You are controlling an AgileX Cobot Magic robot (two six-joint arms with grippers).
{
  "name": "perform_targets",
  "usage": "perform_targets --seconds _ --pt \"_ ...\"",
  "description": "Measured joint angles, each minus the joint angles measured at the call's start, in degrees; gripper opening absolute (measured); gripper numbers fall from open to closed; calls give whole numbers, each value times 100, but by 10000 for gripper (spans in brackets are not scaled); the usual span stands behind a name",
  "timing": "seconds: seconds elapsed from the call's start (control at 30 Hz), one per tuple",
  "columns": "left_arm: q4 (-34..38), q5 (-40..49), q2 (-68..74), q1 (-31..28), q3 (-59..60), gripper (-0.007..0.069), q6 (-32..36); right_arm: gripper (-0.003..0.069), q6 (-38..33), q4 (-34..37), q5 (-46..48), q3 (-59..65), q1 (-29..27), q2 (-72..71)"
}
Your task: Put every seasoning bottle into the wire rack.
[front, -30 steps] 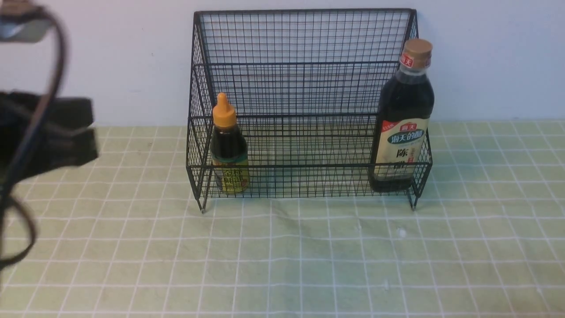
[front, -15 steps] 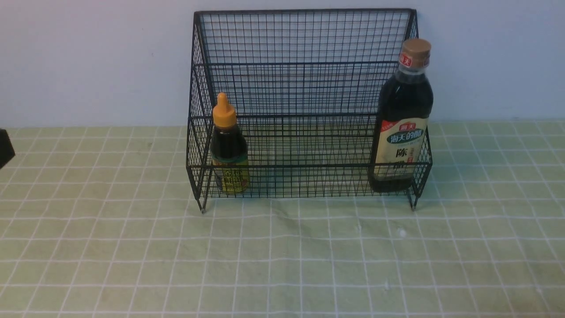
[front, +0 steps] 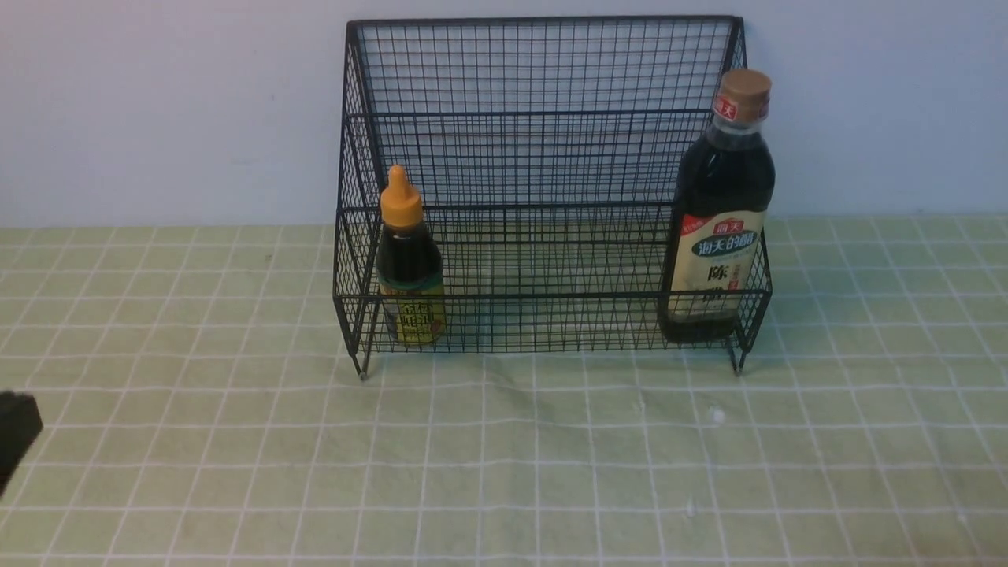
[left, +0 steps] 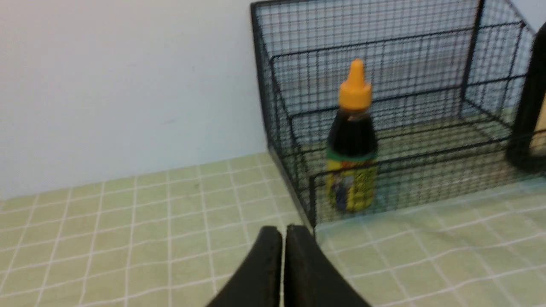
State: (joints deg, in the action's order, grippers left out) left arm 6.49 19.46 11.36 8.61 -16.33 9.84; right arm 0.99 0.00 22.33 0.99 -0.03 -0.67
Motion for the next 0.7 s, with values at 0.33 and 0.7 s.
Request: perform_targets --seconds 0.33,0.7 --pt "197 -198 -1191 -490 1772 -7 334 -14 0 0 -4 0 0 0" --pt "178 162 -1204 -496 1797 -7 329 -14 0 0 -4 0 0 0"
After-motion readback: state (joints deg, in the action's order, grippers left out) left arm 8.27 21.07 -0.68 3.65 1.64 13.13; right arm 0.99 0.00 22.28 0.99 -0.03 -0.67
